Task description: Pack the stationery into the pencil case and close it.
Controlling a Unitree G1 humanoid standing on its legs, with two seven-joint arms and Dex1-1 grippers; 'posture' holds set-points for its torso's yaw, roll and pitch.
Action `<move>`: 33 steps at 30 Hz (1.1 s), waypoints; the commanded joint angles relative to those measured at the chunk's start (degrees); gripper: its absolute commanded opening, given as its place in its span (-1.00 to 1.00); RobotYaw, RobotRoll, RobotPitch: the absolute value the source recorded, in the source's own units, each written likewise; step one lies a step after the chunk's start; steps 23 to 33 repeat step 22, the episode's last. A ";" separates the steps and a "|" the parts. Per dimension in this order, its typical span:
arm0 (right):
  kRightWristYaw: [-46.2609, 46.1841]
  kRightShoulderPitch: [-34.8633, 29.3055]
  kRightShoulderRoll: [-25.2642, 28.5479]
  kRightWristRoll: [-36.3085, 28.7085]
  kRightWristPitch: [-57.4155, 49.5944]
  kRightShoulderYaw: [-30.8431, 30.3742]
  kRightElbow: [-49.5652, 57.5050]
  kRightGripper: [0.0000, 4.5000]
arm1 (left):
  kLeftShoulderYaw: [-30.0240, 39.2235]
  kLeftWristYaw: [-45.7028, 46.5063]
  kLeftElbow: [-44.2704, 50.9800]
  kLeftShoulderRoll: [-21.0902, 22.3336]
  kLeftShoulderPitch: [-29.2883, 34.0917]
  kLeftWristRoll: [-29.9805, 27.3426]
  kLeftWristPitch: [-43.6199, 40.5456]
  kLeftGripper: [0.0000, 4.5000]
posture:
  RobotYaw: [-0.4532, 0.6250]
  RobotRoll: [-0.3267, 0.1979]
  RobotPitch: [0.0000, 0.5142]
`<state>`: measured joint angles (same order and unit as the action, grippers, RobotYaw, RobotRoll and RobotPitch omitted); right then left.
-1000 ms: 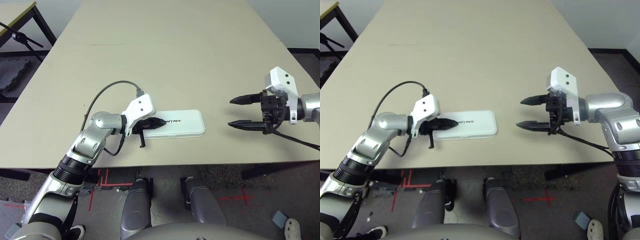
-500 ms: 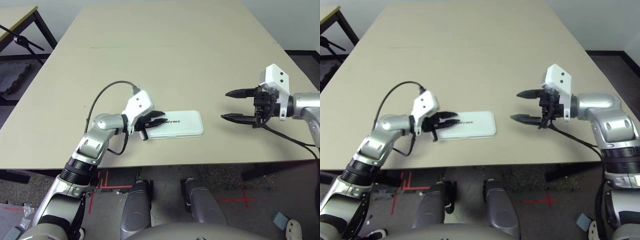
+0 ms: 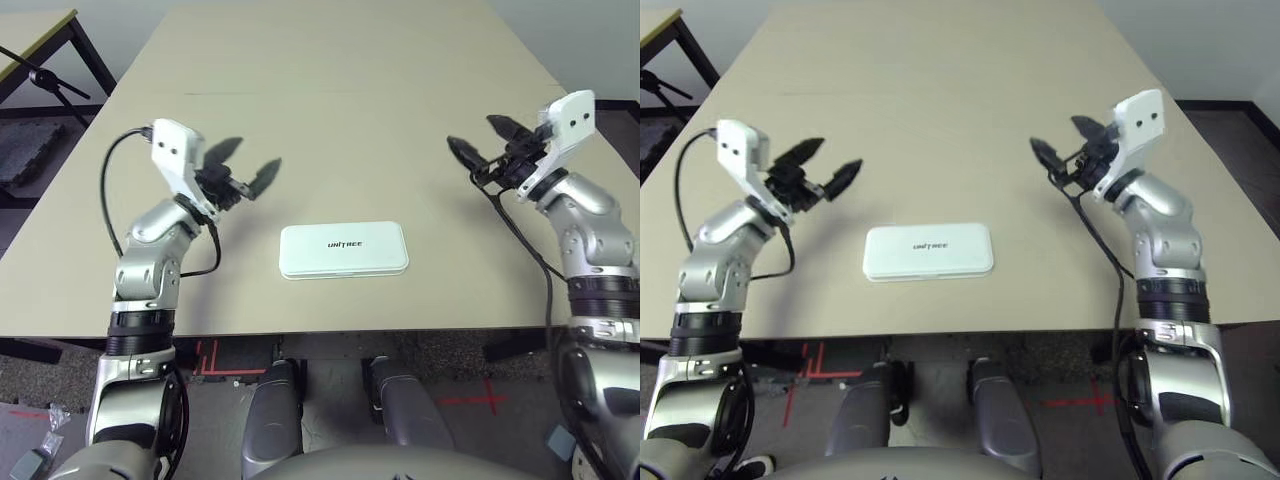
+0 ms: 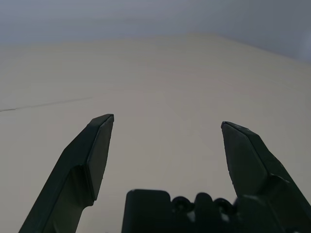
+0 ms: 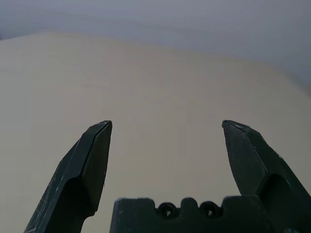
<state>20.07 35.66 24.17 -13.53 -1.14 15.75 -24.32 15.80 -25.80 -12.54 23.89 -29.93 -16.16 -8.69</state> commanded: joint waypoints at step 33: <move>-20.35 4.71 -0.44 3.85 14.18 4.58 -22.24 1.00 | 4.58 15.37 -16.10 0.34 -2.82 3.92 13.79 0.99 | -0.26 0.25 -0.58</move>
